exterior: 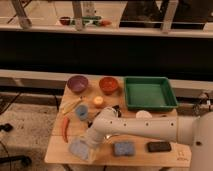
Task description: Wipe tray with towel
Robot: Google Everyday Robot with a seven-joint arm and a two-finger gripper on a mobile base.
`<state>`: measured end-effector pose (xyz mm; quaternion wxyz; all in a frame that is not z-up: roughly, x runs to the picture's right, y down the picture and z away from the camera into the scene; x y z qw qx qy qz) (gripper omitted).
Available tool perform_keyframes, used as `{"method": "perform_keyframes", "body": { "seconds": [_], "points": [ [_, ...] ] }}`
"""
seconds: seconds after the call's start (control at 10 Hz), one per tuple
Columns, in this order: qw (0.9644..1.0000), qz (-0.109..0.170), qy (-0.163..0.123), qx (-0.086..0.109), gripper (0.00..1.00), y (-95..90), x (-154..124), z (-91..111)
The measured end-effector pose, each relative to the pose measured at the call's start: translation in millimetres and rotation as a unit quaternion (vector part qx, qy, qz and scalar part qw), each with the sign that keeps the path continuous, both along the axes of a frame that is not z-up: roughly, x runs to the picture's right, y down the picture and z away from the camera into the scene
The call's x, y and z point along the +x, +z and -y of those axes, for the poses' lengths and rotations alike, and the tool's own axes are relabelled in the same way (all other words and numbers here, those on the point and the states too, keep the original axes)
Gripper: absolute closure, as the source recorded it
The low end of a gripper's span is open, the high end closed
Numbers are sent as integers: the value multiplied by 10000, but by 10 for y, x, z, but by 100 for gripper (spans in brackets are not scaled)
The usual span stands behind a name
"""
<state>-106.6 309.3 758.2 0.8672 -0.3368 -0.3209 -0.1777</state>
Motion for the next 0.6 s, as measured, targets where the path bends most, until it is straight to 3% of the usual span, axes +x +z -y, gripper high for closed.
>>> {"method": "perform_keyframes", "body": {
  "seconds": [0.6],
  "points": [
    [9999, -14, 26, -127, 20, 120, 52, -6]
  ]
}}
